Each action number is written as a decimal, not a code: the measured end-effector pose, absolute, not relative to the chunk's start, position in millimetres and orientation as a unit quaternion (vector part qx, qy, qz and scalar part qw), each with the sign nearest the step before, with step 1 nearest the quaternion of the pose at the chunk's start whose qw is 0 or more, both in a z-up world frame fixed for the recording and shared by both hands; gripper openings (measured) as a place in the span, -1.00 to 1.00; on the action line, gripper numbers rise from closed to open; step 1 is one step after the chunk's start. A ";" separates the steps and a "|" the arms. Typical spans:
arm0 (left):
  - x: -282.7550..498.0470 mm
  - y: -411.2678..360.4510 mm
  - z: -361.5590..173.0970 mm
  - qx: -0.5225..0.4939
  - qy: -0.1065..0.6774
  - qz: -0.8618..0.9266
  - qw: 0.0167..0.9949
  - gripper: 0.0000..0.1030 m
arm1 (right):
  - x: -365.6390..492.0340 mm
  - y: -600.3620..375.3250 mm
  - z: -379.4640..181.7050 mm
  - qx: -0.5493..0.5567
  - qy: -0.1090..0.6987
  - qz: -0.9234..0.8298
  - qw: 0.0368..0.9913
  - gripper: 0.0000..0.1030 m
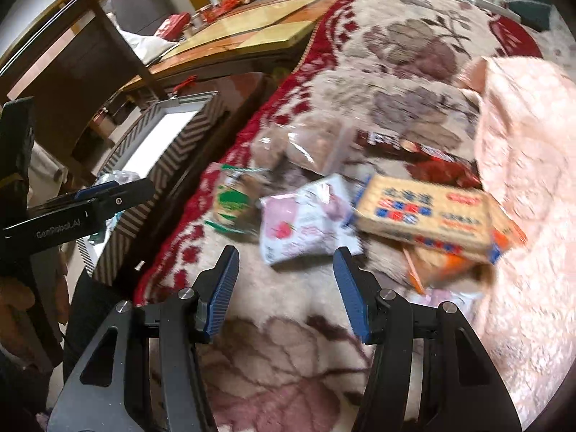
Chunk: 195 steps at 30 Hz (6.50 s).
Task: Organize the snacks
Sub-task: 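Move both grippers back to the snack pile on the blanket, then grasp the green cookie packet with left while right grasps the pink strawberry packet, then carry both packets over the white tray and open both grippers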
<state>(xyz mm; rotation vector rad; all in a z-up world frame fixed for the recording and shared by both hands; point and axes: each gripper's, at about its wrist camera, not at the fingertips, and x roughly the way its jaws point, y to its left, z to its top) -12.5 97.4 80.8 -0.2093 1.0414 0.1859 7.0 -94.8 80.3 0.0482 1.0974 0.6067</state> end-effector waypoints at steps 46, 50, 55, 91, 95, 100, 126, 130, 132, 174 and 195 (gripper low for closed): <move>11.5 61.4 41.7 -0.107 0.546 0.057 0.829 0.66 | -6.7 -189.7 38.9 0.007 0.552 0.201 0.809 0.12; 10.4 61.4 41.2 -0.106 0.546 0.056 0.829 0.66 | -5.5 -198.9 39.4 0.022 0.552 0.188 0.812 0.25; 11.5 65.2 40.7 -0.110 0.547 0.058 0.828 0.66 | -4.8 -196.9 44.6 0.011 0.558 0.220 0.800 0.25; 49.3 65.4 19.9 -0.132 0.563 0.052 0.814 0.66 | 34.5 -121.9 37.5 -0.275 0.569 0.351 0.691 0.17; 48.7 68.7 14.3 -0.144 0.560 0.031 0.815 0.30 | 34.4 -110.8 34.3 -0.243 0.569 0.333 0.712 0.05; 43.9 61.8 18.4 -0.125 0.549 0.018 0.826 0.00 | 29.7 -115.1 23.7 -0.188 0.574 0.320 0.730 0.00; -20.2 86.5 71.3 -0.080 0.490 0.059 0.866 -0.01 | -8.5 -85.9 77.8 -0.060 0.514 0.321 0.793 -0.01; -26.3 91.6 80.3 -0.076 0.478 0.067 0.872 0.00 | -12.7 -73.3 85.2 -0.049 0.509 0.321 0.797 -0.01; -28.9 95.2 84.6 -0.072 0.472 0.073 0.875 0.00 | -12.6 -65.7 88.5 -0.048 0.506 0.326 0.797 -0.01; -80.0 235.4 75.7 -0.156 0.454 0.199 0.855 0.00 | -12.2 110.9 120.3 -0.137 0.485 0.416 0.757 -0.01; -83.6 258.9 54.7 -0.179 0.468 0.216 0.838 0.00 | 25.3 164.7 113.8 -0.168 0.474 0.398 0.768 -0.01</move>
